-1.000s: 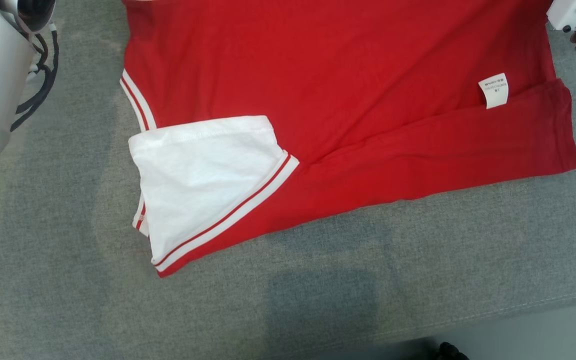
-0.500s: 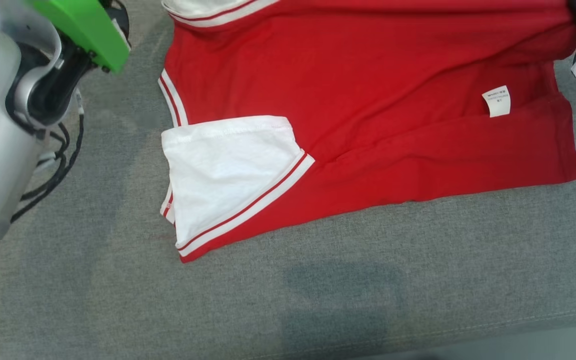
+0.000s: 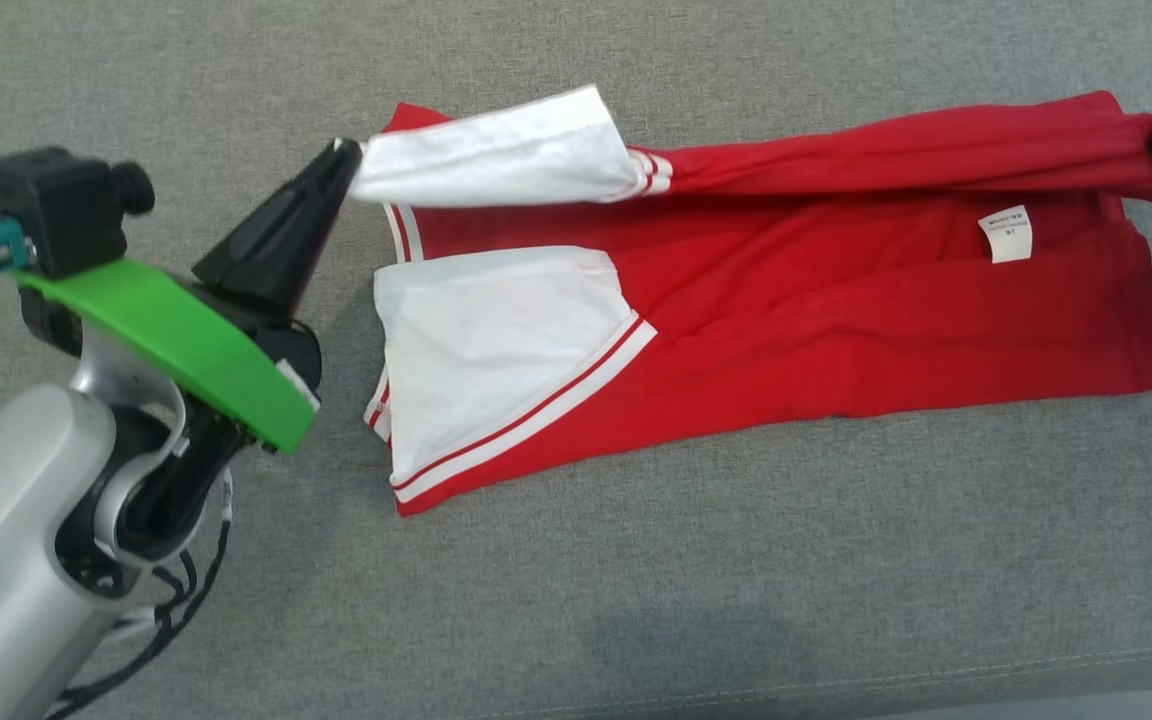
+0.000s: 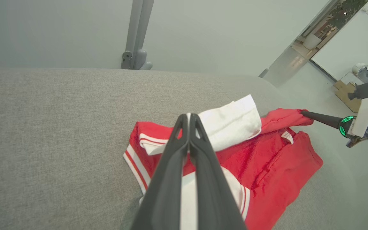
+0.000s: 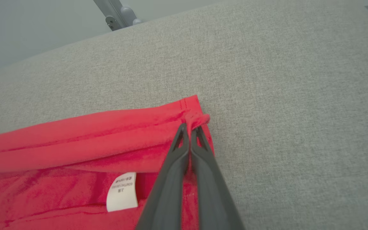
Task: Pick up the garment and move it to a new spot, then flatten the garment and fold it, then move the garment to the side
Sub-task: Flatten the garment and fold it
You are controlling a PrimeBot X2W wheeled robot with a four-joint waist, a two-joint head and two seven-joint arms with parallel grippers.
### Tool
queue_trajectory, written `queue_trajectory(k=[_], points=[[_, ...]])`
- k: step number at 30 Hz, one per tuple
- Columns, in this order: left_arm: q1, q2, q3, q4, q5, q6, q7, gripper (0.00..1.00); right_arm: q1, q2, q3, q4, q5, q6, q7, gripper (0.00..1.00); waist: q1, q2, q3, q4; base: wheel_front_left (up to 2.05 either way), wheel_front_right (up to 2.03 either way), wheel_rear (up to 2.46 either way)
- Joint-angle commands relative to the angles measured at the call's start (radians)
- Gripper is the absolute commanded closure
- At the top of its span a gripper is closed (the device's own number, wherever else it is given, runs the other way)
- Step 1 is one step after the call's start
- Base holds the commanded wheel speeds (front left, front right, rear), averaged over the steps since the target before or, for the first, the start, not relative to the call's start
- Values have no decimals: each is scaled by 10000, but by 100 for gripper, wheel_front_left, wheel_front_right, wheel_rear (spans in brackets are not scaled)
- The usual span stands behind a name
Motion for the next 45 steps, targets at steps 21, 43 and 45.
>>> queue_trajectory(k=[21, 43, 45], points=[[2725, -291, -1065, 158, 794, 718, -1566, 51, 2240, 358, -675, -872, 183, -16, 183, 0, 1, 0, -419, 17, 0, 0, 0], [6538, -3123, 1733, 848, 5107, 2719, -2624, 0, 4711, 1345, -356, -332, -391, -10, -4207, 0, 1, 0, -3047, 414, 0, 0, 0], [6855, -3424, 1964, 954, 5364, 2517, -2624, 0, 4556, 1362, -552, 139, -471, -10, -4428, 0, 1, 0, -3088, 582, 0, 0, 0]])
